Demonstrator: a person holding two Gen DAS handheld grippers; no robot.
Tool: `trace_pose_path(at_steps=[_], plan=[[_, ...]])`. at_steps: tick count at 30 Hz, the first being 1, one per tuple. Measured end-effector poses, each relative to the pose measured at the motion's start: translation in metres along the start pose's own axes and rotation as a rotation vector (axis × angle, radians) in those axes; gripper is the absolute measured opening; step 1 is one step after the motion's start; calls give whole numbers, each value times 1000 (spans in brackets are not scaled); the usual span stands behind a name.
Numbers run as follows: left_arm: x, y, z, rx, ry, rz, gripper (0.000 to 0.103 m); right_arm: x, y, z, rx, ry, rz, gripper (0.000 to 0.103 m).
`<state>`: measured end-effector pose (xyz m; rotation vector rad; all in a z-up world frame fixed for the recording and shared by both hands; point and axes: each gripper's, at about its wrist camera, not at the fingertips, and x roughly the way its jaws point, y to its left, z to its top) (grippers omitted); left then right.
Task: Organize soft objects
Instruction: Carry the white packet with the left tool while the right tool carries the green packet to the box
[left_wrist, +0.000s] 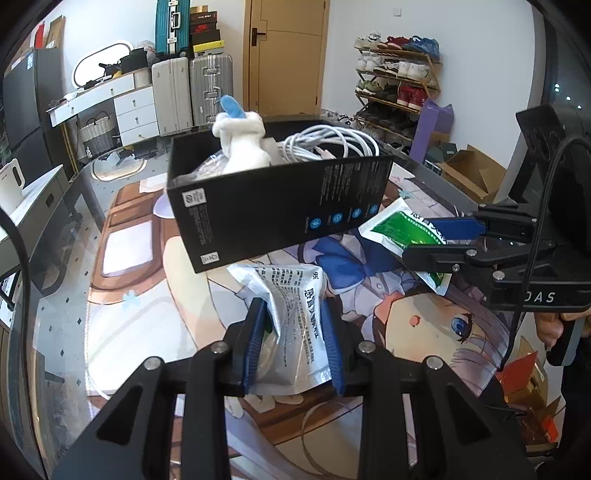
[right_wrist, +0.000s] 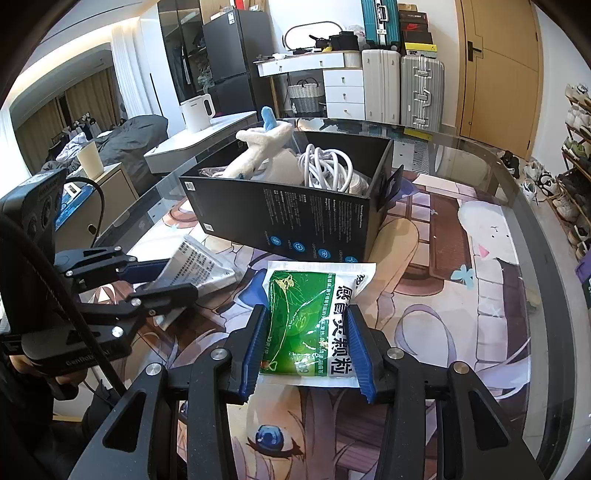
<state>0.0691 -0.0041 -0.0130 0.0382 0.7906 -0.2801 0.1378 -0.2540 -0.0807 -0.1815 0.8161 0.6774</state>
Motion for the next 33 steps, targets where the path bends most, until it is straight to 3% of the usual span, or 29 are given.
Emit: trace_pose_path(at_steps=[20, 33], plan=[[-43, 27, 22, -66, -134, 3, 29, -33, 14, 13, -47, -94, 32, 43], [-54, 38, 50, -71, -209, 2, 29, -52, 28, 39, -85, -169, 37, 43]])
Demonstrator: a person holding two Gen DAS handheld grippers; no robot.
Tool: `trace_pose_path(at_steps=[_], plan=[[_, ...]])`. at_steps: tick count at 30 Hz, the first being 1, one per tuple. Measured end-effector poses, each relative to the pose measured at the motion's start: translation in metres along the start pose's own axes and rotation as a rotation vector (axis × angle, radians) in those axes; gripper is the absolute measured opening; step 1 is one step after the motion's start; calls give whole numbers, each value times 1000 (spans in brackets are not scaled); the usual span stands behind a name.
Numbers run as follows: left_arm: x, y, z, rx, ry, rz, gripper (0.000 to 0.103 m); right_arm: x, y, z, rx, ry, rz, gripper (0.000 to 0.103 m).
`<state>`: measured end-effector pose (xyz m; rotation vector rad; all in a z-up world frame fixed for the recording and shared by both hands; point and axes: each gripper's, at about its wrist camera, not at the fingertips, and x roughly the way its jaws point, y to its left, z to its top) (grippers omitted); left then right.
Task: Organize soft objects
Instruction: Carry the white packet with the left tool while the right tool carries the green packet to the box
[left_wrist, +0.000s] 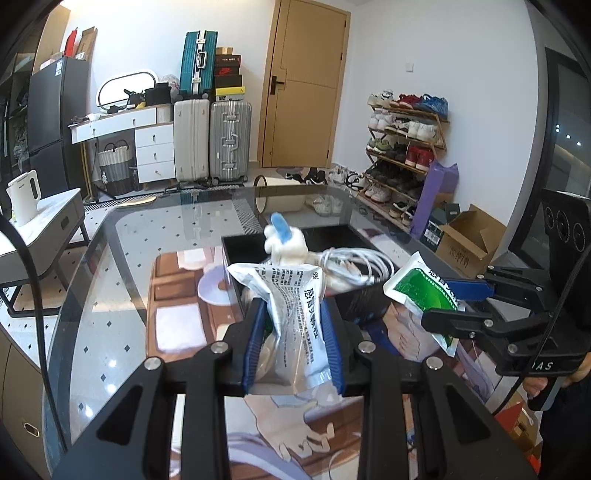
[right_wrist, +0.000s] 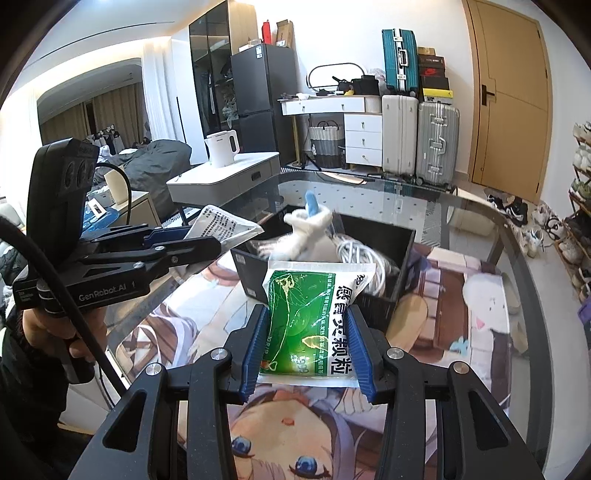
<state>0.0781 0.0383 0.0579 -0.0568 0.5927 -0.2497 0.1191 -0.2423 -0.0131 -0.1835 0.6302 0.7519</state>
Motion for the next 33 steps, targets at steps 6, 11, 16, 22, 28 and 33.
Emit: trace_pose_path(at_steps=[6, 11, 16, 22, 28, 33], plan=[[7, 7, 11, -9, -15, 5, 29, 2, -4, 17, 3, -22, -15, 43], [14, 8, 20, 0, -26, 17, 29, 10, -13, 28, 19, -29, -18, 43], [25, 12, 24, -15, -23, 19, 29, 21, -23, 40, 34, -28, -12, 43], [39, 14, 27, -21, -15, 21, 29, 35, -34, 50, 57, -24, -4, 43], [51, 17, 30, -25, -4, 19, 29, 47, -43, 59, 76, -13, -2, 43], [60, 15, 33, -20, 4, 14, 29, 56, -50, 62, 89, -3, 2, 43]])
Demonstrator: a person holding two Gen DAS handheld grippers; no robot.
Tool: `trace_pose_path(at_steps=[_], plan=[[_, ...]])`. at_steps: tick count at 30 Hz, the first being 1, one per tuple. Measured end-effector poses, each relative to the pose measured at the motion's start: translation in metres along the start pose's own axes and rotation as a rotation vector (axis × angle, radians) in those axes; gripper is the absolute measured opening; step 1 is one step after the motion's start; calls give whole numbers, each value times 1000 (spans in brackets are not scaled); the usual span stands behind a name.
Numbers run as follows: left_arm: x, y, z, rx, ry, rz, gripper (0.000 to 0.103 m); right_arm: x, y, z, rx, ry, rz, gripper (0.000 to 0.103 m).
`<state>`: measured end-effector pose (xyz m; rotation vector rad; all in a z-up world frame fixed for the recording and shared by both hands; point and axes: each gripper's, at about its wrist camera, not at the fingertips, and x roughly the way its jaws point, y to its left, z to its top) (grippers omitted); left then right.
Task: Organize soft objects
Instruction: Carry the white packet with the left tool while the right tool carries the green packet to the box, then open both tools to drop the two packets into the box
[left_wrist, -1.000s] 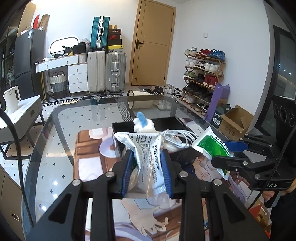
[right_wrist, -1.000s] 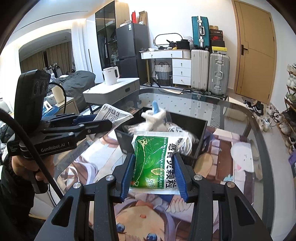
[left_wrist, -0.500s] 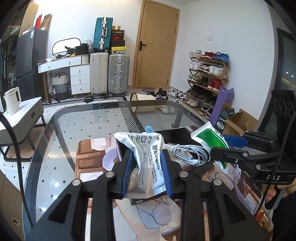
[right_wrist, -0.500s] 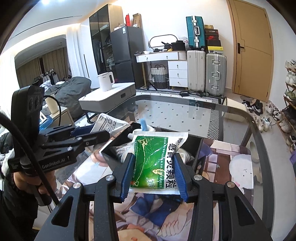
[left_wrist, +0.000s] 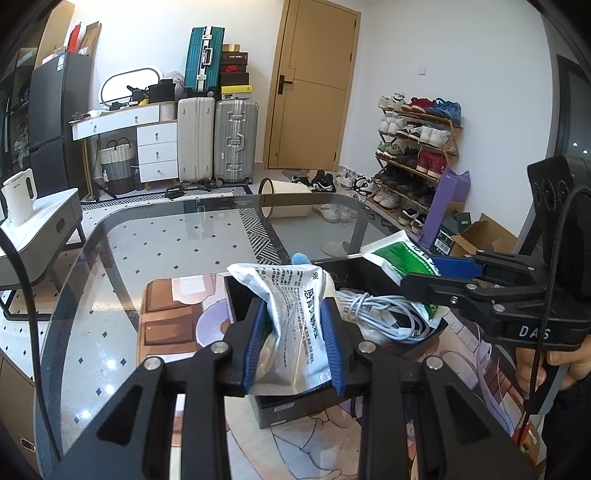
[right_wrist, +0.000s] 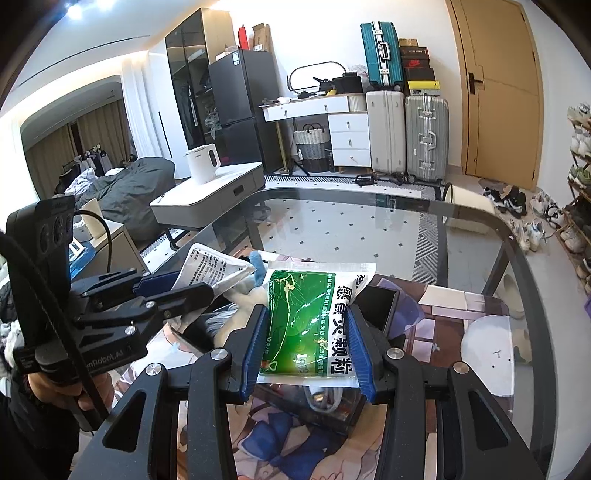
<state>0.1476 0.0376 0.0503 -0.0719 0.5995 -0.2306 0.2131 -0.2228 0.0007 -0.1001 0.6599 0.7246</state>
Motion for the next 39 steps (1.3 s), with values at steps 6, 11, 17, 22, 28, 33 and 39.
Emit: trace_pose_path(at_steps=[6, 11, 17, 22, 28, 33, 39], plan=[[11, -4, 1, 7, 14, -13, 29, 14, -6, 8, 10, 24, 9, 43], [20, -11, 3, 14, 25, -29, 29, 26, -7, 9, 6, 49, 13, 43], [26, -14, 3, 22, 37, -35, 29, 38, -13, 11, 28, 79, 9, 43], [31, -15, 1, 16, 50, -42, 29, 46, -17, 10, 37, 106, 13, 43], [35, -16, 0, 21, 56, -49, 30, 51, -18, 13, 33, 118, 10, 43], [36, -18, 1, 26, 66, -49, 32, 49, -15, 14, 11, 113, -13, 44], [26, -20, 1, 38, 67, -33, 44, 30, -12, 14, -13, 68, -27, 63]])
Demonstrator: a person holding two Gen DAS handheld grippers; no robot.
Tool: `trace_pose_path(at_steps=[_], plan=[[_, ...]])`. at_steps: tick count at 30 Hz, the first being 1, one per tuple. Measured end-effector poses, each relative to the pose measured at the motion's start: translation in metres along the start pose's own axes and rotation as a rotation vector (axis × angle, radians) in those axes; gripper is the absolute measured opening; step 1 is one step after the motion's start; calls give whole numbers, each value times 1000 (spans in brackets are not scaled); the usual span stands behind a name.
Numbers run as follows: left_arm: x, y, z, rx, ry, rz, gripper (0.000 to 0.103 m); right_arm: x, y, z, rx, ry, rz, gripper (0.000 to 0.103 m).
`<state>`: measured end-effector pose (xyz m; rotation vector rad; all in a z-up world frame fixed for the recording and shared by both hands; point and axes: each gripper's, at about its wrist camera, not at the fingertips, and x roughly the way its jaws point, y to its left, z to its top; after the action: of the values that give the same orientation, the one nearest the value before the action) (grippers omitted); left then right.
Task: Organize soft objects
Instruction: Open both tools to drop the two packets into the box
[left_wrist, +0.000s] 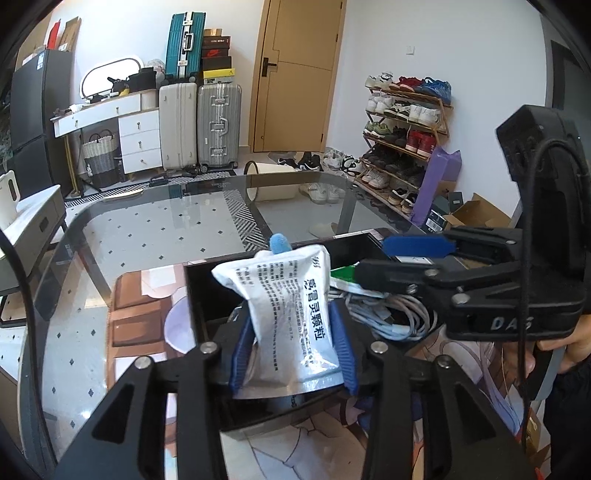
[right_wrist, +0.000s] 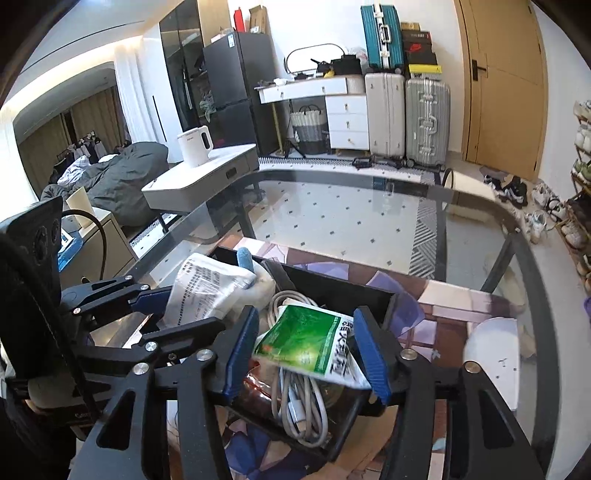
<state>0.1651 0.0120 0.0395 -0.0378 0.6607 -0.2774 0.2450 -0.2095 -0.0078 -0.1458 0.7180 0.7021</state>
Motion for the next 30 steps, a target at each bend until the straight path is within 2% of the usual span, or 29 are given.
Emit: trace_pose_path(at_steps=[2, 7, 8, 9, 10, 11, 12, 16, 30], plan=[[-4, 0, -1, -3, -6, 3, 55, -9, 2, -2, -11, -16, -8, 68], [-20, 0, -3, 6, -30, 12, 61, -27, 7, -10, -27, -43, -20, 81], [-23, 1, -3, 7, -35, 12, 65, -31, 8, -12, -28, -53, -17, 85], [-25, 2, -4, 8, -37, 15, 70, -34, 9, -13, -29, -60, -17, 89], [-28, 2, -5, 7, -44, 22, 85, -38, 11, -16, -31, -73, -21, 91], [-32, 4, -6, 5, -56, 29, 95, -42, 12, -18, -34, -83, -25, 95], [-38, 5, -8, 1, -74, 37, 98, -45, 15, -20, -39, -96, -30, 100], [-47, 9, -16, -14, -89, 50, 103, -57, 20, -30, -36, -143, -42, 102], [-60, 11, -43, -31, -157, 147, 103, -71, 28, -63, -2, -243, -87, 102]])
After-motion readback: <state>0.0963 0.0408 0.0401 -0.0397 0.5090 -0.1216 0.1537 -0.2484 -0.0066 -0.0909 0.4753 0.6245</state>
